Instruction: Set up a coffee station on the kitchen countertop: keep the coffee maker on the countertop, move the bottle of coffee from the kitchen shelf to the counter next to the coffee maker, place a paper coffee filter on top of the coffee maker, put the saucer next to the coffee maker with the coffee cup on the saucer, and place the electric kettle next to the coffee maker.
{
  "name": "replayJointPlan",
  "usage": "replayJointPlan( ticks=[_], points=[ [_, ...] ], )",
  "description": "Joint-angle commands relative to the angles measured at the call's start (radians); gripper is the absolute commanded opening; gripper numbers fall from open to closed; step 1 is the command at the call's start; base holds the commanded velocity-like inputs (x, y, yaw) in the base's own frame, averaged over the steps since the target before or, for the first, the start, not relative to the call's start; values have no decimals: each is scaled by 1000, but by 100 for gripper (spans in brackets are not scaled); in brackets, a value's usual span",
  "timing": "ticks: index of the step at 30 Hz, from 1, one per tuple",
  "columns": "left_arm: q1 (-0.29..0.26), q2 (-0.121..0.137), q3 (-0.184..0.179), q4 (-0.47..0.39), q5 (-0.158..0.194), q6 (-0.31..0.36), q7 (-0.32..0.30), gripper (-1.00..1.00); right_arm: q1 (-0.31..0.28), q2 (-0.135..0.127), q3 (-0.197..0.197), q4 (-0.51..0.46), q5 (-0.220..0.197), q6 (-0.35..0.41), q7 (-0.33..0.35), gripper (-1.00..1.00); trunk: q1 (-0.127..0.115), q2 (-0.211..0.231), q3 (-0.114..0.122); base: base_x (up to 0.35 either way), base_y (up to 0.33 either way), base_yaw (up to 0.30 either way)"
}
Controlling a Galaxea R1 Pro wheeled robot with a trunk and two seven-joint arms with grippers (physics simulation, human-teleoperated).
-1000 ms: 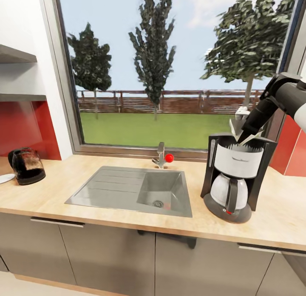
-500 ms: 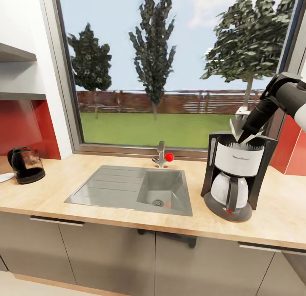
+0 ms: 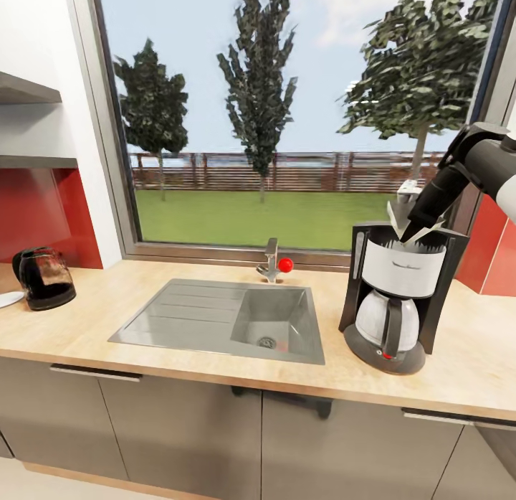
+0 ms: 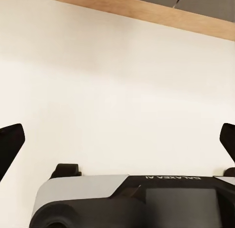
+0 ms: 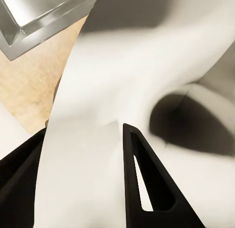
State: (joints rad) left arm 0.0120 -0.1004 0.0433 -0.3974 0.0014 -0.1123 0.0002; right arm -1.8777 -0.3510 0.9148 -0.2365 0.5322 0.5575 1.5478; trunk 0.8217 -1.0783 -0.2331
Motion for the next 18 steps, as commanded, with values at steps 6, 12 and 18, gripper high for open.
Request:
replayJointPlan(
  ticks=[6, 12, 18],
  points=[
    [0, -1, 4, -1, 0, -1, 0, 100, 0, 0, -5, -3, 11, 13, 7, -100, 0, -1, -1, 0, 0, 0],
    [0, -1, 4, -1, 0, 0, 0, 100, 0, 0, -5, -3, 12, 14, 8, -100, 15, -29, -14, 0, 0, 0],
    [1, -1, 4, -1, 0, 0, 0, 100, 0, 0, -5, -3, 12, 15, 8, -100, 19, -36, -17, 0, 0, 0]
  ],
)
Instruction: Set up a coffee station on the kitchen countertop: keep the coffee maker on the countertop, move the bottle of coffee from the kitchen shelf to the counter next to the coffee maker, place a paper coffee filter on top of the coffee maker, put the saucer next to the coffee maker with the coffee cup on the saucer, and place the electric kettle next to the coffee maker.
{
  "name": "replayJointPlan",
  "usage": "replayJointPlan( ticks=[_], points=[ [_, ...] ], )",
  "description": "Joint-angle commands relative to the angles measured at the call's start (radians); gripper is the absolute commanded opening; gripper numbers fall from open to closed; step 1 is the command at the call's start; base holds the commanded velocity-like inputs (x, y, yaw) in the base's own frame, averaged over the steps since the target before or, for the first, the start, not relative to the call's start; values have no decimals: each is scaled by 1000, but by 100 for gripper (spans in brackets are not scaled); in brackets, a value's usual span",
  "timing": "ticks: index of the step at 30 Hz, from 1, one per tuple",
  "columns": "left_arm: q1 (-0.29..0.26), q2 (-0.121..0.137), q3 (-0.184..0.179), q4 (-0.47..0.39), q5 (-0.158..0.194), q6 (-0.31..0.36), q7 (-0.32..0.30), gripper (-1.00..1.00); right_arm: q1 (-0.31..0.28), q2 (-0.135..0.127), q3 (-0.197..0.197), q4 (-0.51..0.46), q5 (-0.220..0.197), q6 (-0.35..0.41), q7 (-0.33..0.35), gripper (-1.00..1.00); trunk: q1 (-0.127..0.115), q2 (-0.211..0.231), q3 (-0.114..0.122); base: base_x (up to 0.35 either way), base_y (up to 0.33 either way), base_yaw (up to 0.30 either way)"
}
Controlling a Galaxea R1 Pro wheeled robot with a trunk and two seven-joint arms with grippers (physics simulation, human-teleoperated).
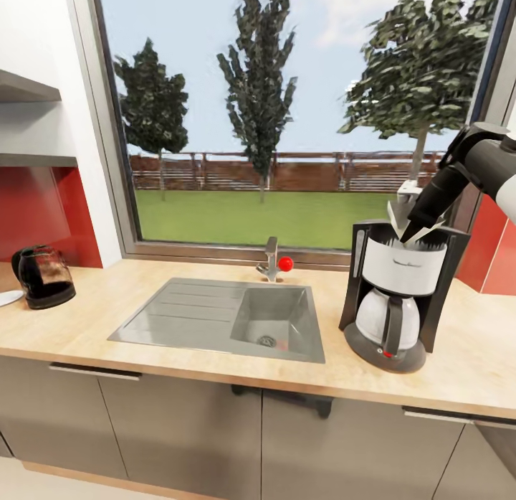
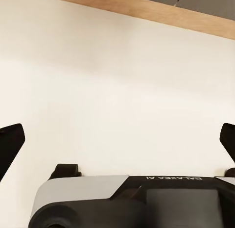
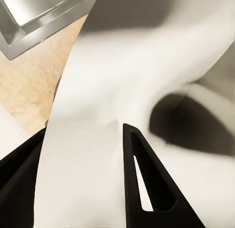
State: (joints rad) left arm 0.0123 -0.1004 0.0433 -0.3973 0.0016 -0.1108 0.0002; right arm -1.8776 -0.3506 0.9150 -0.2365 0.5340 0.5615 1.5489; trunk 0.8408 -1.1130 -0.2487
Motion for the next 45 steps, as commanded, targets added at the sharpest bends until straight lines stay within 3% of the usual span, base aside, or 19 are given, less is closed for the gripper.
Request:
replayJointPlan(
  ticks=[1, 13, 17, 45],
  points=[
    [0, -1, 4, -1, 0, -1, 0, 100, 0, -1, -5, -3, 11, 11, 7, -100, 4, -8, -4, 0, 0, 0],
    [0, -1, 4, -1, 0, -1, 0, 100, 0, -1, -5, -3, 11, 11, 7, -100, 12, -22, -11, 0, 0, 0],
    [0, -1, 4, -1, 0, -1, 0, 100, 0, -1, -5, -3, 11, 11, 7, -100, 27, -50, -23, 0, 0, 0],
    [0, -1, 4, -1, 0, -1, 0, 100, 0, -1, -8, -4, 12, 11, 7, -100, 27, -50, -23, 0, 0, 0]
  ],
)
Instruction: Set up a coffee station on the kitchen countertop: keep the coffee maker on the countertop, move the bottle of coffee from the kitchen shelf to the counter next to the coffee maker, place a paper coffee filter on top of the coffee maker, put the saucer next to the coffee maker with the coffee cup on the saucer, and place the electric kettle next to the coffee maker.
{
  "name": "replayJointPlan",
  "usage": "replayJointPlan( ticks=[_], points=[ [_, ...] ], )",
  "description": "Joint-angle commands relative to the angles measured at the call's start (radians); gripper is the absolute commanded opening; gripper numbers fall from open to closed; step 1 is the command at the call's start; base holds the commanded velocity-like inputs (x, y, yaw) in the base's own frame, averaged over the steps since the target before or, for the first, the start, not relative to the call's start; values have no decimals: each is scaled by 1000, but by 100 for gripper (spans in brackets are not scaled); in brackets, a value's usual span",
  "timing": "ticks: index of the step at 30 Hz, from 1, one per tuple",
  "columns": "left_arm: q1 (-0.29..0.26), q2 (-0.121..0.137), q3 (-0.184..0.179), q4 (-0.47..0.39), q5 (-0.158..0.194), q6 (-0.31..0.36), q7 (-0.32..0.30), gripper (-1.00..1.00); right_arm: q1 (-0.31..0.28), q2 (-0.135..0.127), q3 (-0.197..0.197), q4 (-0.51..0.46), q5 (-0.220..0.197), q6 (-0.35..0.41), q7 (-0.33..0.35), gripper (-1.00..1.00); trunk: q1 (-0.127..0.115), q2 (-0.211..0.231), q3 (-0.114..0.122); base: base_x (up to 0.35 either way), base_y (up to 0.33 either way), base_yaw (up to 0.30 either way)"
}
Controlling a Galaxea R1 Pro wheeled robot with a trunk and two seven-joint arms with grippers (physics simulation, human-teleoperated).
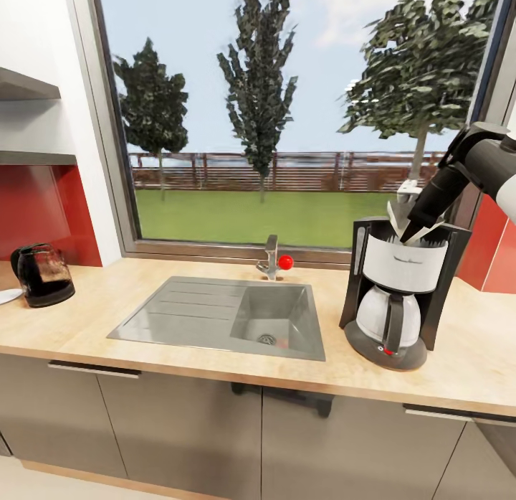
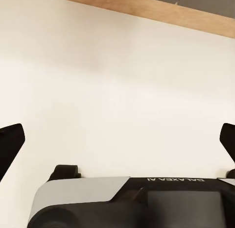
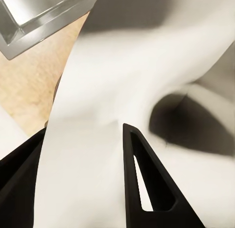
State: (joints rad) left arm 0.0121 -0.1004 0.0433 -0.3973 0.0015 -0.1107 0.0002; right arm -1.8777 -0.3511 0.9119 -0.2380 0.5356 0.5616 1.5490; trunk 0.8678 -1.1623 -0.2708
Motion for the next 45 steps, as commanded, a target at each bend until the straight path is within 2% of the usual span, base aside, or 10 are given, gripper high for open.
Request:
replayJointPlan(
  ticks=[1, 9, 10, 45],
  points=[
    [0, -1, 4, -1, 0, -1, 0, 100, 0, 0, -5, -3, 11, 11, 6, -100, 0, -1, -1, 0, 0, 0],
    [0, -1, 4, -1, 0, -1, 0, 100, 0, 0, -5, -3, 11, 11, 6, -100, 0, -1, -1, 0, 0, 0],
    [0, -1, 4, -1, 0, -1, 0, 100, 0, 0, -5, -3, 11, 11, 6, 100, 0, -1, -1, 0, 0, 0],
    [0, -1, 4, -1, 0, -1, 0, 100, 0, 0, -7, -3, 11, 11, 6, 100, 0, -1, -1, 0, 0, 0]
  ],
)
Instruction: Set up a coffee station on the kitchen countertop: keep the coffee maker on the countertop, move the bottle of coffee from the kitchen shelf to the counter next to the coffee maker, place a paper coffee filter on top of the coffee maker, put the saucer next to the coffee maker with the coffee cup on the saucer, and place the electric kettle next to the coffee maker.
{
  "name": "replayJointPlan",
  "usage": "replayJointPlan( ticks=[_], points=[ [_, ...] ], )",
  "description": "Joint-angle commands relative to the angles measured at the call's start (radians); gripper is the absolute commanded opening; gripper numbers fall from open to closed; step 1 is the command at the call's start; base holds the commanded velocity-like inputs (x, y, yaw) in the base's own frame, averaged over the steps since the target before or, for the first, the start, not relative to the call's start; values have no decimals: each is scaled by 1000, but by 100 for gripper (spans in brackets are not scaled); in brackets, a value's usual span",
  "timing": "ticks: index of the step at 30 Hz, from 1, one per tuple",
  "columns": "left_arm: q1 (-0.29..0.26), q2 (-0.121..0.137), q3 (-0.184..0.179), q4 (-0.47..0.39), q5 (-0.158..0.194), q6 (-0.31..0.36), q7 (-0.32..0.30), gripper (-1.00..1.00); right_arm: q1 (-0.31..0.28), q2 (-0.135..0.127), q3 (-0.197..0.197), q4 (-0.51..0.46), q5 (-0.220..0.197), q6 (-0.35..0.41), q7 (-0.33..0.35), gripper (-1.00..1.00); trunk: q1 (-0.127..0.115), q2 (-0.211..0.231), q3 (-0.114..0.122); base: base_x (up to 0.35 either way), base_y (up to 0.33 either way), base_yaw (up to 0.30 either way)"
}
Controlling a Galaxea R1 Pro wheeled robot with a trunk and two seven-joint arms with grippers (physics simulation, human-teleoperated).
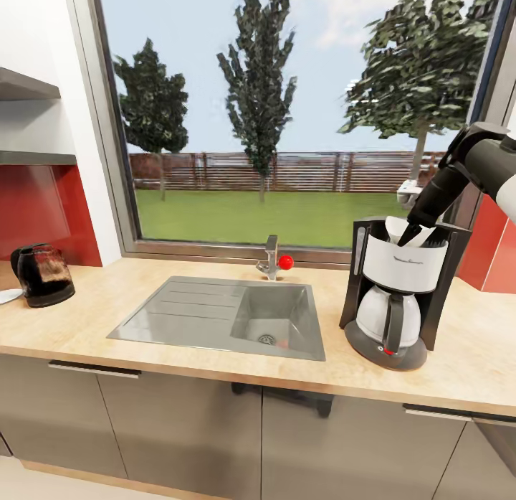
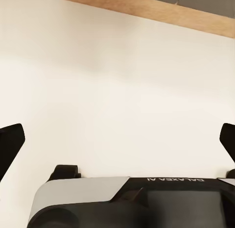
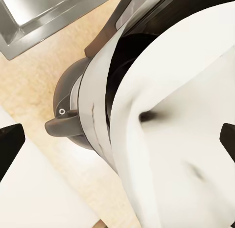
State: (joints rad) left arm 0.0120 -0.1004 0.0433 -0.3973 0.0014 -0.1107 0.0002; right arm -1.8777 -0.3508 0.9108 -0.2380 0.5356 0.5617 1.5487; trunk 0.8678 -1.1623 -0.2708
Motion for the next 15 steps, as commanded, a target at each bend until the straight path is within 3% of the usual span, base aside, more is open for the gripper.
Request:
replayJointPlan(
  ticks=[1, 15],
  points=[
    [0, -1, 4, -1, 0, -1, 0, 100, 0, 0, -5, -3, 11, 11, 7, 100, 0, -1, -1, 0, 0, 0],
    [0, -1, 4, -1, 0, -1, 0, 100, 0, -2, -8, -3, 9, 11, 7, 100, -54, 97, 43, 0, 0, 0]
  ],
)
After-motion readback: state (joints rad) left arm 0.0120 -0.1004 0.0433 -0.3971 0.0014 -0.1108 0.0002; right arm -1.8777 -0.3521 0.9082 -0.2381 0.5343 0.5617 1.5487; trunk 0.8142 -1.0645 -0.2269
